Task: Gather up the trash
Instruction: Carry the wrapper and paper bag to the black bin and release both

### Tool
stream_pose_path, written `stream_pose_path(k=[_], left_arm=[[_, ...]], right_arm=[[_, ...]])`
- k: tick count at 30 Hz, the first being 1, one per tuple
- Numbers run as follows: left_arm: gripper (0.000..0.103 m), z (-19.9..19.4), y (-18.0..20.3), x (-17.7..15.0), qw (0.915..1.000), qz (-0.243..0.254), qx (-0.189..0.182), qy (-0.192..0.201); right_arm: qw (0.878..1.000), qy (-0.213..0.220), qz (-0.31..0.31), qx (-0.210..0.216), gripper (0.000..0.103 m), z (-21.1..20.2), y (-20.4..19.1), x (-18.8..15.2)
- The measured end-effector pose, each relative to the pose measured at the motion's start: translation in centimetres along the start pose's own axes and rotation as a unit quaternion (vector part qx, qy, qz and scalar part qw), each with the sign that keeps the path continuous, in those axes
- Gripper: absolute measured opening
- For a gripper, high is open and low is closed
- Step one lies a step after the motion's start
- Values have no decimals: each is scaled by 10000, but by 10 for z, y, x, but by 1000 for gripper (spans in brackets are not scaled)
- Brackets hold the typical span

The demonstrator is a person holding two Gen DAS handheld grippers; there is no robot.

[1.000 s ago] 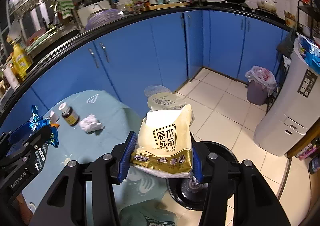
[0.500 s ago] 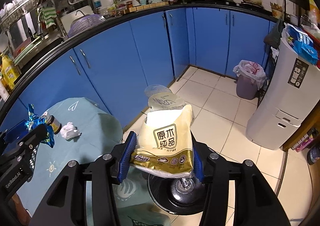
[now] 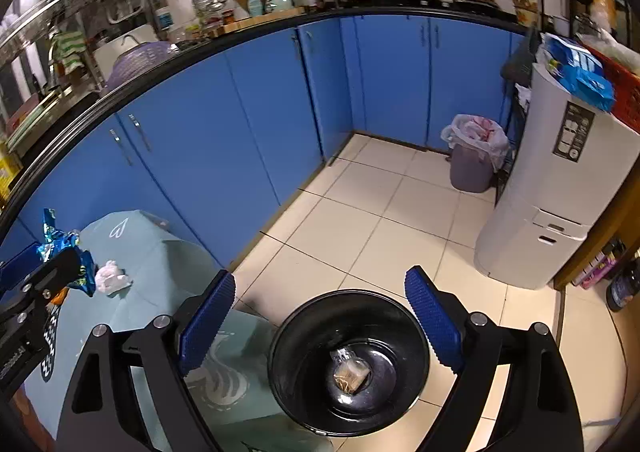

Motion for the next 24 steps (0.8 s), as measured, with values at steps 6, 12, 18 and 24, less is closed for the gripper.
stream_pose_path(k=[6,12,18,24], left_arm=[[67,2,20,9,9998,90,-165,63],[68,0,41,21,9991,199,-343,164],[93,-1,48,31,9984,92,-521,213],[94,-4,43,32,9987,74,-420,274]], right_arm=[[9993,76,209,-286,85,-2,25,4],[9970,181,410,-631,85,-7,52,9],[9956,252,517,-737,85,-11,66,12],[9961,207,520,-679,85,-10,63,10]])
Point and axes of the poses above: each gripper's, at about its wrist camera, not at the fingertips, and z roughly the way its jaws point, y to its right, x to its top, the point moved 7 cm from there along z, roughly the way its jaws point, and after that the axes turned 1 degree about z, right-handed, at the moved point
